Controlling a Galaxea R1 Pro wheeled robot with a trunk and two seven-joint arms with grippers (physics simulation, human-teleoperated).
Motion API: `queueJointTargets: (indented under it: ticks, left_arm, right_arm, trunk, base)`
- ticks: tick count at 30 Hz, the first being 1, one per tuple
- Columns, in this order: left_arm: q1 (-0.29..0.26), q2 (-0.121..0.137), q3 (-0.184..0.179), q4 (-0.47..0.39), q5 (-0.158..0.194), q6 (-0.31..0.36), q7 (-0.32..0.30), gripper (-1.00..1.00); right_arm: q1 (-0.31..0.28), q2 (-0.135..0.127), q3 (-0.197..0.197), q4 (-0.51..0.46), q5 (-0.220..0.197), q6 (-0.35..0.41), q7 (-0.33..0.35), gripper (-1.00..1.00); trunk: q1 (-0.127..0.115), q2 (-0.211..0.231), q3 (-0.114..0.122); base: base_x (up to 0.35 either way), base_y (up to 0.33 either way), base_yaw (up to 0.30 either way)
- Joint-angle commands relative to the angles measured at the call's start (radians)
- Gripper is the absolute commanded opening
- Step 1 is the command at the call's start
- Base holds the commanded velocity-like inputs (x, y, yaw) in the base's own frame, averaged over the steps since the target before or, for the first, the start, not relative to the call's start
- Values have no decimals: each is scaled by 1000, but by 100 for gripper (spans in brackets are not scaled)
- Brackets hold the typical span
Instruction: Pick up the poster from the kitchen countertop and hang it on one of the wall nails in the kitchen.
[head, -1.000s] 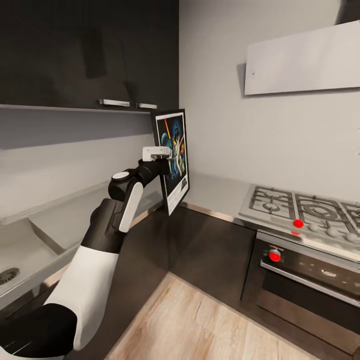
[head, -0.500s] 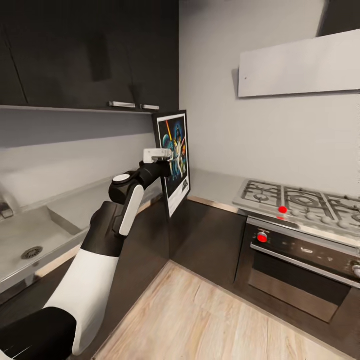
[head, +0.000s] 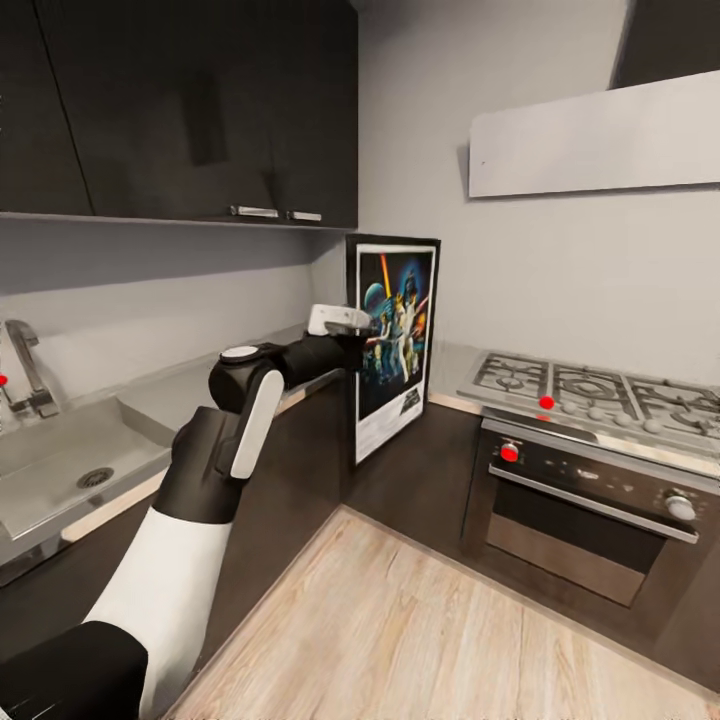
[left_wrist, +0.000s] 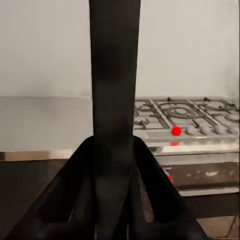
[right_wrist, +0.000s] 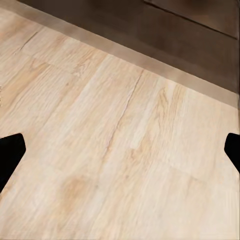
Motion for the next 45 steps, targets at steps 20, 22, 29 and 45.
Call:
queueJointTargets:
  ticks: [20, 22, 29, 45]
  left_arm:
    - [29, 165, 0, -68, -7, 125, -665, -100]
    - [47, 169, 0, -67, -7, 121, -692, -100]
    - [88, 201, 1, -64, -8, 105, -840, -100]
    - [117, 207, -5, -59, -7, 89, -960, -100]
  right_arm:
    - [-25, -177, -35, -645, -5, 429, 504, 100]
    - [-53, -222, -43, -664, -6, 461, 630, 100]
    - [-115, -290, -259, -676, -10, 534, 1160, 100]
    - [-147, -298, -332, -682, -8, 572, 1486, 100]
  trunk:
    - [0, 0, -1]
    - [0, 0, -1]
    - [0, 0, -1]
    - [0, 0, -1]
  base:
    - [-6, 0, 0]
    - [0, 0, 0]
    - [0, 0, 0]
    - [0, 0, 0]
